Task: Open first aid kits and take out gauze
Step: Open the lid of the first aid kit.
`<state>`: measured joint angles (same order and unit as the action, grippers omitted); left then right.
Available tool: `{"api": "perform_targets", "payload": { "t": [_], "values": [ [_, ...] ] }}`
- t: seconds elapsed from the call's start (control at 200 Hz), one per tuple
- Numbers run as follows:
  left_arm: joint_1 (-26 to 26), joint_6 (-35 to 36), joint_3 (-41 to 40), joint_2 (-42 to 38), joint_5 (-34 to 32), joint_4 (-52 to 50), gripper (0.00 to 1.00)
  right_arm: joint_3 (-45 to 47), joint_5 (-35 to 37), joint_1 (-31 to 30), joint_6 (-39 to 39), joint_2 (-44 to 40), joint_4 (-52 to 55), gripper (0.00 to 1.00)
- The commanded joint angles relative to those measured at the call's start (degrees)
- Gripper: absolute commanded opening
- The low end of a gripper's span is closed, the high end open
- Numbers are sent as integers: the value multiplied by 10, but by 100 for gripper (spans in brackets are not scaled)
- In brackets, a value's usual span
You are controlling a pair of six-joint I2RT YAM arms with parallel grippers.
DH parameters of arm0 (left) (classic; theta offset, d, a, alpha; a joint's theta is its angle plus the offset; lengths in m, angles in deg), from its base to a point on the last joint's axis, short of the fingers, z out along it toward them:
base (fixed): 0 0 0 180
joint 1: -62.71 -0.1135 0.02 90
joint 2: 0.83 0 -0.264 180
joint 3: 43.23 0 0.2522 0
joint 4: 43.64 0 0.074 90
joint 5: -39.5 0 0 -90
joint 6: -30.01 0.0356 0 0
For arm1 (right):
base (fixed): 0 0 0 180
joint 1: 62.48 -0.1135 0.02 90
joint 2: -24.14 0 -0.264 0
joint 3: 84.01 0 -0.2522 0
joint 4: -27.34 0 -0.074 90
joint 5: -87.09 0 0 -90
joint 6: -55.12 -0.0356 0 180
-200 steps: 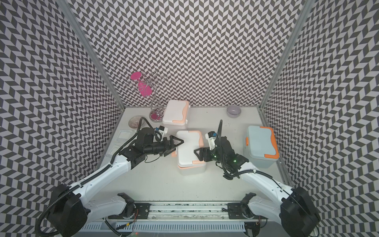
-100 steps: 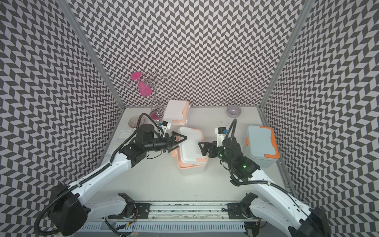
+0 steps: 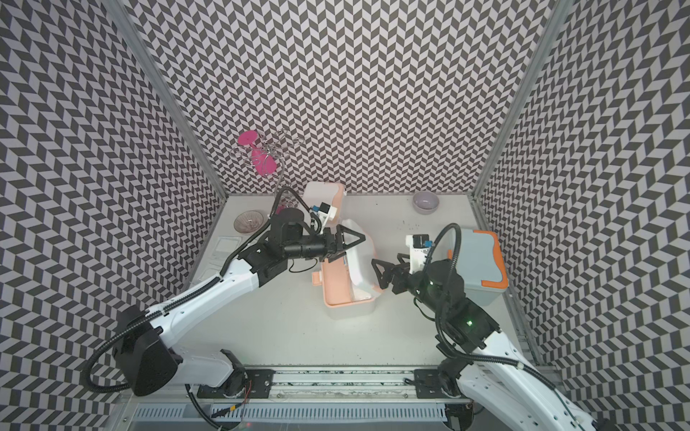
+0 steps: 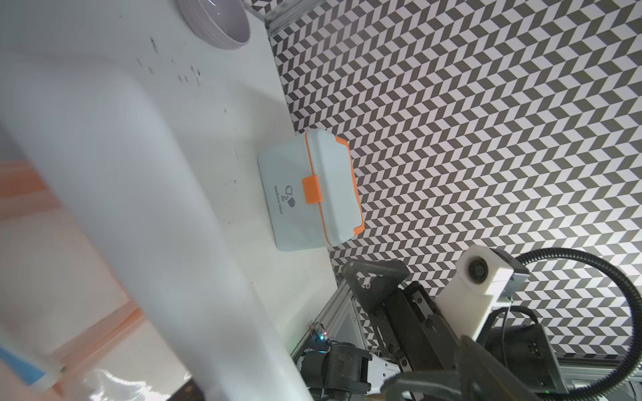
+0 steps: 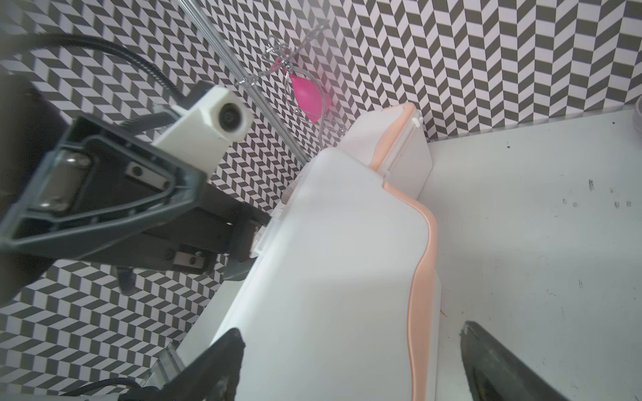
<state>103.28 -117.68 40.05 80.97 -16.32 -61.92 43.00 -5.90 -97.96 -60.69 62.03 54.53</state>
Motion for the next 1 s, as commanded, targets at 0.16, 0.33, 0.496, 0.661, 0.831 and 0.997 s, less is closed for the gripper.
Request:
{"api": "perform_targets", "payload": {
  "t": [0.16, 0.33, 0.496, 0.661, 0.831, 0.997],
  "values": [
    [32, 21, 91, 78, -19, -10, 93, -9, -2, -2, 13, -28, 24, 94],
    [52, 23, 128, 122, -20, -14, 92, -8, -7, -2, 18, -25, 35, 93],
    [71, 30, 165, 156, -23, -25, 92, -10, -17, -2, 22, -13, 45, 90],
    [73, 47, 161, 151, -56, -42, 92, -15, -8, -2, 21, -8, 57, 84],
    [67, 64, 130, 116, -95, -58, 93, -16, 2, -2, 10, -12, 53, 59],
    [55, 62, 58, 63, -129, -50, 93, -18, -5, -2, -5, -12, 48, 52]
  ]
}}
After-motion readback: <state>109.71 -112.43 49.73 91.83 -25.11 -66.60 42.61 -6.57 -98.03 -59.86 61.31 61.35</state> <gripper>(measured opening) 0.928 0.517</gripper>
